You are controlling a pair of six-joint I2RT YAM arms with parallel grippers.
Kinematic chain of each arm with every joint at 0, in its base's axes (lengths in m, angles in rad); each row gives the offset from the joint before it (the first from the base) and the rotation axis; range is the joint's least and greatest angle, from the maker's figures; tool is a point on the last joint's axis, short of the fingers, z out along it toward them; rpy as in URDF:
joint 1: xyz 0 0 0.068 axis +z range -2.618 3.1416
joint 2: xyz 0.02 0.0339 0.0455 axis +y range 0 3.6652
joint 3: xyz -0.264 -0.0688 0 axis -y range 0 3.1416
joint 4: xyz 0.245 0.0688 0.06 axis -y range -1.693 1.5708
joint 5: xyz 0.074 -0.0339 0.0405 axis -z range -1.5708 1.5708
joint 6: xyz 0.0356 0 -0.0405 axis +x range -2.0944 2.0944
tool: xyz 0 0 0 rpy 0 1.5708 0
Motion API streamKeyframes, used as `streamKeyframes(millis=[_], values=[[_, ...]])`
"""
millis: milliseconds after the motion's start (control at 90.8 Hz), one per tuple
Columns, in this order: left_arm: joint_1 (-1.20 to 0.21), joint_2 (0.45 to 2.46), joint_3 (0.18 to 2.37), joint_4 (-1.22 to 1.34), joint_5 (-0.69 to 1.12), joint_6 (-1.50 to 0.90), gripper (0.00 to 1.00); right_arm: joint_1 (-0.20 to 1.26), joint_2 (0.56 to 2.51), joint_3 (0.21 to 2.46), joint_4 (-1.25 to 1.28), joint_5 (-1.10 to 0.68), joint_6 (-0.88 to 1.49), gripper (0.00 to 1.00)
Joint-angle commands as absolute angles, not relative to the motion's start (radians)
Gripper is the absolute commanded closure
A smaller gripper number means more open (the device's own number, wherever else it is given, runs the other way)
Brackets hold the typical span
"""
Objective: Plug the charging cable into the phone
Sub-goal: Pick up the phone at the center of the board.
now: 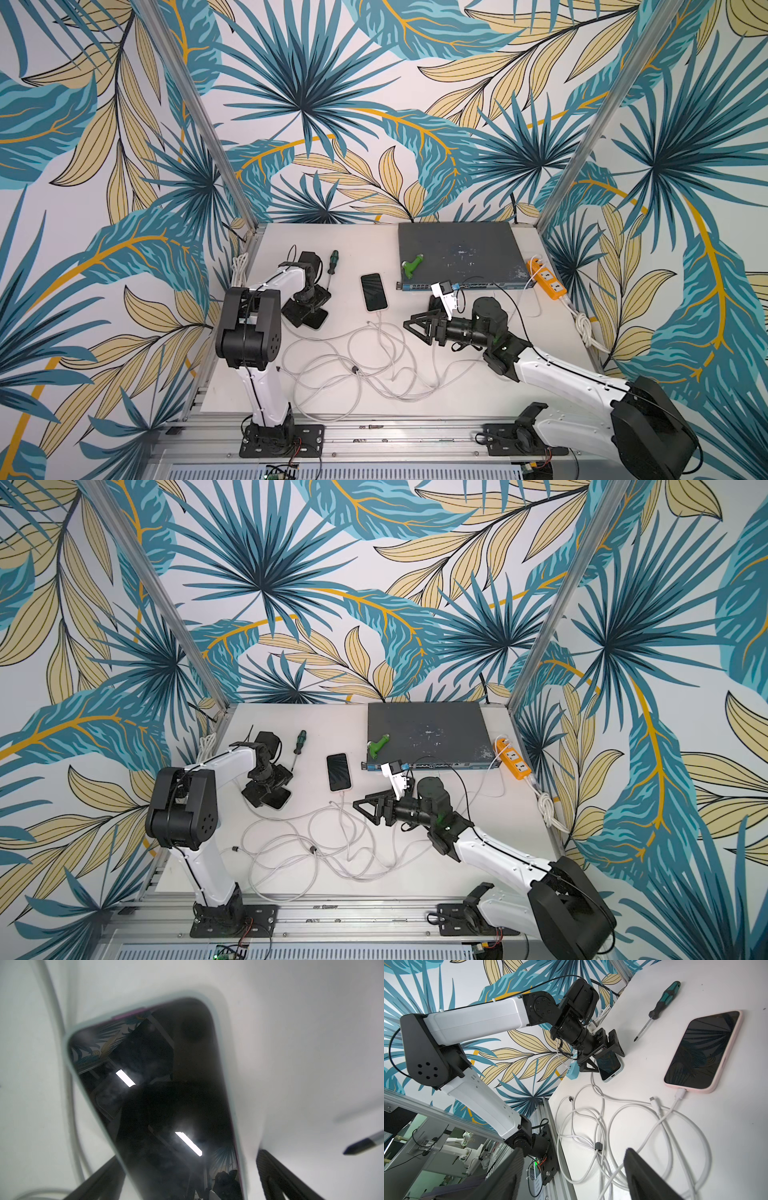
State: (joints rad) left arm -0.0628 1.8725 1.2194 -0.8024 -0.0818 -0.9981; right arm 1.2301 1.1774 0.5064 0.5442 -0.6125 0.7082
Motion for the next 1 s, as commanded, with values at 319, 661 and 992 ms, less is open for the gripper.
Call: streamKeyframes(millis=[319, 661, 992], values=[[-0.045, 1.871, 1.176, -0.743, -0.079, -0.944, 0.09, 1.229, 1.188, 0.506, 0.536, -0.602, 0.712, 0.21], [-0.045, 1.916, 1.237, -0.813, -0.143, -0.887, 0.25, 1.229, 1.208, 0.513, 0.546, -0.583, 0.712, 0.21], [-0.045, 1.721, 1.225, -0.742, -0.068, -0.753, 0.47, 1.229, 1.208, 0.507, 0.535, -0.569, 0.709, 0.21]])
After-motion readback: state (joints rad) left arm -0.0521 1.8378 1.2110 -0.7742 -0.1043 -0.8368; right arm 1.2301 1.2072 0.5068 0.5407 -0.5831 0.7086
